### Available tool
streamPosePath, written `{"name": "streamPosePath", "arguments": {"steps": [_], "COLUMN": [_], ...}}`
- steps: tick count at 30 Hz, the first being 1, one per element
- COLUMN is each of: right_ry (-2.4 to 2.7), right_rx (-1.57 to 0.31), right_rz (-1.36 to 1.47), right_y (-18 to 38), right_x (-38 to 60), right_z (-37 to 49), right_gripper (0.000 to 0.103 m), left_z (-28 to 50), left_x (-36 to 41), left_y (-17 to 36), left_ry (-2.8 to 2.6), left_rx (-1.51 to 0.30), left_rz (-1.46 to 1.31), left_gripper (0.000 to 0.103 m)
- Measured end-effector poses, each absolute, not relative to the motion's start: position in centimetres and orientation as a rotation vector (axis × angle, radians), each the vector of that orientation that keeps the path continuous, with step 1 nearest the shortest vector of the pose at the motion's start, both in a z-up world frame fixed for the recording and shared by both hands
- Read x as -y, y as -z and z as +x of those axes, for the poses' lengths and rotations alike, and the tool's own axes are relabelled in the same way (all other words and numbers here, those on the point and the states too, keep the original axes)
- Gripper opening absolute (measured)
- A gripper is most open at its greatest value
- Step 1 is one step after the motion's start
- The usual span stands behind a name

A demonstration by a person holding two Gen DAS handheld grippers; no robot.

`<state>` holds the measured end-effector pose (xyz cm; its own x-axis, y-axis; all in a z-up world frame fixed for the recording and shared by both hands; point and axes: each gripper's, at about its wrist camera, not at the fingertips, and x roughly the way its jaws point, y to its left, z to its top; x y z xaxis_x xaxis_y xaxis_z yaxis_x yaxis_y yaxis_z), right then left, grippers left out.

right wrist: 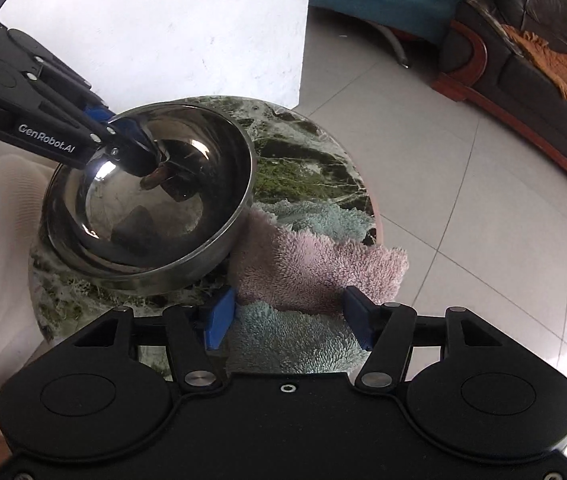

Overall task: Clean bowl
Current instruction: 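Lower the towel onto the bowl's outer wall with the right gripper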

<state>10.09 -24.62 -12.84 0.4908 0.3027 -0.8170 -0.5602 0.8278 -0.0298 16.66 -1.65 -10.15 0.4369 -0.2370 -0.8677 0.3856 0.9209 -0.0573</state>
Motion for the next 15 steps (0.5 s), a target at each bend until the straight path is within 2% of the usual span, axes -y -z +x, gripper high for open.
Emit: {"name": "streamPosePath", "arguments": {"steps": [5,6,7,9,12,15], "right_ry": [-0.521,-0.512,-0.499,-0.478,-0.467,-0.458], "right_rx": [-0.896,-0.895,-0.895,-0.907,-0.935,-0.926], "right_rz": [-0.267,-0.257,-0.24,-0.172,0.04,0.211], "right_y": [13.1,13.0,12.8,12.4,12.1,11.3], "right_x": [24.9,25.0,25.2,25.9,27.9,29.8], "right_z": [9.9,9.8,9.9,10.1,11.0,11.1], "right_gripper": [0.057,0.05,0.038,0.025,0.019,0.019], "left_z": [16.6,16.6,16.5,16.4,16.2,16.0], "left_x": [1.6,1.5,1.5,1.5,1.4,1.3], "left_y": [10.2,10.1,10.1,10.1,10.2,10.2], "left_ry": [0.39,0.389,0.389,0.387,0.384,0.384], "left_rx": [-1.054,-1.054,-1.055,-1.055,-1.056,-1.056], "left_rz": [0.157,0.157,0.158,0.158,0.161,0.164], "left_gripper": [0.018,0.018,0.018,0.018,0.018,0.018]}}
